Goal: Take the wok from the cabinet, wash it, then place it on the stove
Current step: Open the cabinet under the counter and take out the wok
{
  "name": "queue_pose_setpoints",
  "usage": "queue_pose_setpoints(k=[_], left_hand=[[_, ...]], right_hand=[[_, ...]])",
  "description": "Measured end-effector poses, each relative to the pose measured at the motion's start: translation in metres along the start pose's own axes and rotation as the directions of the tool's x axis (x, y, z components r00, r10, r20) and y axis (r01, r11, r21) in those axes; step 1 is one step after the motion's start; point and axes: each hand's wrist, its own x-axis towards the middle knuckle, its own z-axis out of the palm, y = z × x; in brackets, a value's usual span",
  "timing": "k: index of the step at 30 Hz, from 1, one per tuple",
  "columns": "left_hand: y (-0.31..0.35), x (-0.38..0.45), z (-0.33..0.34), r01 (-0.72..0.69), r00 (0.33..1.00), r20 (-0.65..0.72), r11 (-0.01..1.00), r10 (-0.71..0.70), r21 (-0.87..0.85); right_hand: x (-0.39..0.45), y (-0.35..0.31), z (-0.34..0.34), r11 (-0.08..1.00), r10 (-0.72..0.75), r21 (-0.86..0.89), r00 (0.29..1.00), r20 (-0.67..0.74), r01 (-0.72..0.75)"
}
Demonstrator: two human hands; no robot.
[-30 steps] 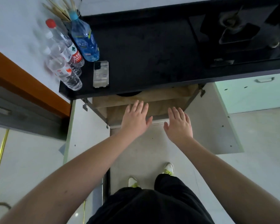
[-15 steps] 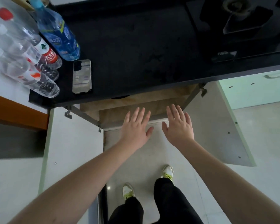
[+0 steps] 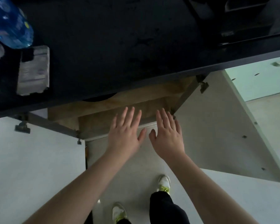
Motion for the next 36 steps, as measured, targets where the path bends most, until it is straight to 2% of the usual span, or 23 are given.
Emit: queue_pose_setpoints(k=[5, 13, 19, 24, 31, 36], left_hand=[[-0.004, 0.044, 0.031, 0.018, 0.995, -0.096, 0.999, -0.021, -0.032], [-0.014, 0.121, 0.086, -0.027, 0.976, -0.217, 1.000, 0.029, 0.010], [-0.020, 0.165, 0.115, -0.049, 0.941, -0.335, 0.999, 0.053, 0.020], [-0.019, 0.191, 0.136, -0.036, 0.913, -0.406, 0.999, 0.043, 0.023], [-0.030, 0.212, 0.154, -0.023, 0.835, -0.548, 0.999, 0.044, 0.045], [-0.039, 0.217, 0.157, -0.024, 0.784, -0.620, 0.999, 0.037, 0.030]], right_hand=[[0.037, 0.015, 0.030, 1.000, -0.004, 0.009, 0.996, -0.084, 0.005], [0.108, 0.037, 0.076, 0.998, -0.039, -0.065, 0.976, -0.215, 0.026], [0.163, 0.050, 0.106, 0.993, -0.082, -0.115, 0.914, -0.397, 0.039], [0.193, 0.056, 0.112, 0.980, -0.146, -0.192, 0.871, -0.469, 0.060], [0.226, 0.054, 0.112, 0.956, -0.224, -0.283, 0.803, -0.553, 0.071], [0.243, 0.054, 0.112, 0.946, -0.218, -0.322, 0.792, -0.570, 0.029]])
